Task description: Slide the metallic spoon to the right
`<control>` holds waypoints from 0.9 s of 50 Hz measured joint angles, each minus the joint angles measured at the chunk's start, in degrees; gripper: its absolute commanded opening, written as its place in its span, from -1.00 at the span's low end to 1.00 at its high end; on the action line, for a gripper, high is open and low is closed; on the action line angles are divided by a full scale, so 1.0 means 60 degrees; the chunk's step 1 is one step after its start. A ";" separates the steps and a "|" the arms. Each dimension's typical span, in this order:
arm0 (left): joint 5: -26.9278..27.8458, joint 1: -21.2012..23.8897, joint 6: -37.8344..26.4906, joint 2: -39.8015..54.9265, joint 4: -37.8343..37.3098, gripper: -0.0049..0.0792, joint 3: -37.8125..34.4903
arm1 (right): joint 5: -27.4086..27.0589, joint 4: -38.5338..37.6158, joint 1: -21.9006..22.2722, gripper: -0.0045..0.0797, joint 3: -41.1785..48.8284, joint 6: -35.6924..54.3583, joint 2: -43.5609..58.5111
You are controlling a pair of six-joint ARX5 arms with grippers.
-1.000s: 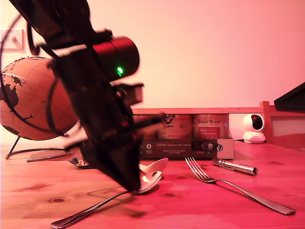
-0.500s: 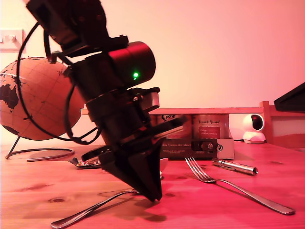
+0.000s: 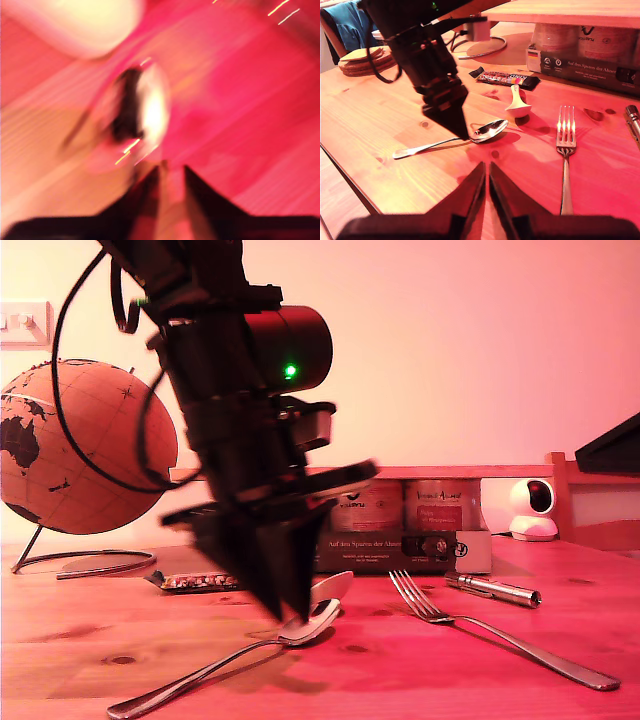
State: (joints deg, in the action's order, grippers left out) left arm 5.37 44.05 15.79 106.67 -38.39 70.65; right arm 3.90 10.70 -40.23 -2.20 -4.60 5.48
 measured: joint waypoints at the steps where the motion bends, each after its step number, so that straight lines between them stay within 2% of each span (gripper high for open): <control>1: -0.0033 -0.0015 0.0000 0.0000 -0.0091 -0.27 0.0004 | 0.0000 0.0000 0.0000 -0.92 0.0000 0.0000 0.0000; 14: -0.0382 -0.0066 -0.0131 0.0000 -0.0637 -0.27 0.0018 | 0.0000 0.0018 0.0000 -0.92 0.0000 0.0000 0.0000; 29: -0.0448 -0.0066 -0.0164 0.0000 -0.0645 -0.29 0.0022 | 0.0007 0.0018 0.0000 -0.92 0.0000 0.0000 0.0000; 40: -0.0448 -0.0066 -0.0200 0.0000 -0.0641 -0.29 0.0022 | 0.0754 0.0109 0.0000 -0.92 0.0000 -0.0004 0.0000; 45: -0.0408 -0.0066 -0.0200 0.0025 -0.0586 -0.29 0.0025 | 0.0754 0.0357 0.0000 -0.92 0.0000 -0.0004 0.0000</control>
State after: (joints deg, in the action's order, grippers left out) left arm 2.92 43.66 14.59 106.83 -41.91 70.81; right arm 8.43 12.84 -40.23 -2.20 -4.62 5.48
